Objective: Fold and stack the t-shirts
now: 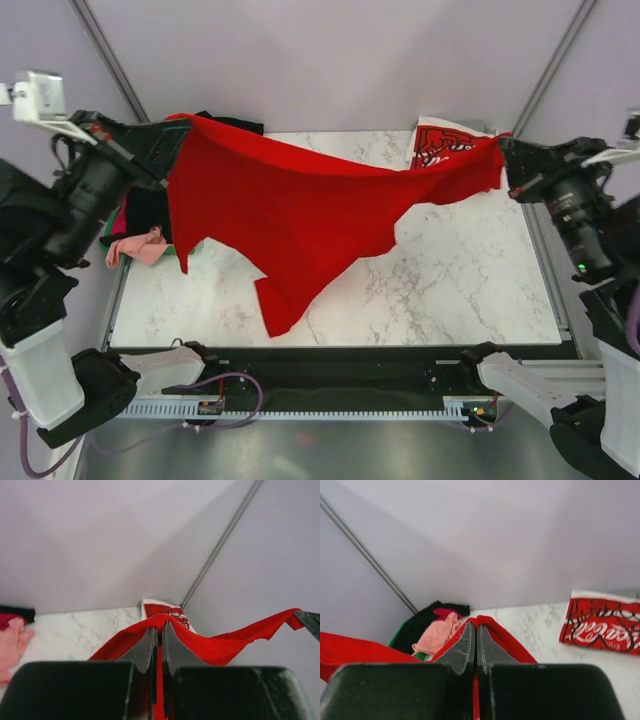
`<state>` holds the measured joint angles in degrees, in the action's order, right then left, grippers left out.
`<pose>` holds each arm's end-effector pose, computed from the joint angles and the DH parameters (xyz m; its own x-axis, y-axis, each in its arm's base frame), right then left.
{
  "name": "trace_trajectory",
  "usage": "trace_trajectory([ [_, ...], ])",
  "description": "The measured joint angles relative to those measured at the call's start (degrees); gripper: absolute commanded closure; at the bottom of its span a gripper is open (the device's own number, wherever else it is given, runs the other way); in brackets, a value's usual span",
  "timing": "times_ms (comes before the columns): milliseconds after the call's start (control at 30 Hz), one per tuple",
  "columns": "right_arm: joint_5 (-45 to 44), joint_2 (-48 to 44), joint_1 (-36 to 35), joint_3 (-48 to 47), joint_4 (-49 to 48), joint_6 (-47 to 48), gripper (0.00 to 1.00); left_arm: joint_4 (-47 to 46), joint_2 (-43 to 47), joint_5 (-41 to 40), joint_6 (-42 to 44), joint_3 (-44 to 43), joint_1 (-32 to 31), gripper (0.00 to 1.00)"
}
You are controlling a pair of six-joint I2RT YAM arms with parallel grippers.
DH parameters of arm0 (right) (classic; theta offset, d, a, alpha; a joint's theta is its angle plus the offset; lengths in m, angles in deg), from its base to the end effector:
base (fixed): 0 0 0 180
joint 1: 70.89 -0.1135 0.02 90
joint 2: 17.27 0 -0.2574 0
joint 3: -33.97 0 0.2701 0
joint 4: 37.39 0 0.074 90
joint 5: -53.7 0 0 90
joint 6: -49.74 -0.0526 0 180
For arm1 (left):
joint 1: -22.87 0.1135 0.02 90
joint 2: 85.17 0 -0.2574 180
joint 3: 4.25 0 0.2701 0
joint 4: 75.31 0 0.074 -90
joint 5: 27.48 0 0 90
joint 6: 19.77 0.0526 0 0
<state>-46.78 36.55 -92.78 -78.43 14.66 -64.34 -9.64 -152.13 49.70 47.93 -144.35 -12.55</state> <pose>0.1277 0.0410 0.5661 0.0152 0.4385 -0.8986 -0.2247 0.8772 0.4243 0.1060 -0.0611 0.6251 -0.0484 -0.4196 -0.9064 0.3972 0.8246 -0.4029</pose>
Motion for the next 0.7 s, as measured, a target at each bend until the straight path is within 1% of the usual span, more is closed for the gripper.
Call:
trace_trajectory([
  [67, 0.83, -0.9, 0.0, -4.11, 0.74, 3.06, 1.0, -0.63, 0.11, 3.91, 2.19, -4.07, 0.04, 0.98],
  [167, 4.31, -2.71, 0.0, -7.91, 1.16, 7.13, 1.0, -2.34, 1.36, 10.32, 4.59, -5.88, 0.04, 0.98],
  [300, 10.82, -5.35, 0.0, -11.45, 1.2, 10.71, 1.0, -4.0, 4.57, 17.14, 6.54, -4.63, 0.04, 0.98],
  [400, 14.82, -6.34, 0.0, -16.98, 1.38, 12.39, 1.0, -6.4, 8.17, 21.62, 7.39, -2.27, 0.04, 0.98],
  [500, 17.77, -6.49, 0.28, -22.95, 1.03, 13.4, 1.0, -9.51, 12.76, 25.22, 7.5, 1.4, 0.04, 0.96],
  [600, 18.93, -5.62, 1.31, -28.48, 0.87, 14.69, 1.0, -12.52, 16.52, 25.27, 7.54, 5.27, 0.04, 0.93],
  [667, 18.47, -4.59, 1.9, -31.04, 0.09, 16.26, 1.0, -14.03, 17.4, 23.21, 8.09, 7.48, 0.04, 0.94],
  [700, 17.92, -4.13, 2.01, -30.95, -0.48, 17.07, 1.0, -14.78, 17.38, 21.42, 8.35, 8.44, 0.04, 0.96],
])
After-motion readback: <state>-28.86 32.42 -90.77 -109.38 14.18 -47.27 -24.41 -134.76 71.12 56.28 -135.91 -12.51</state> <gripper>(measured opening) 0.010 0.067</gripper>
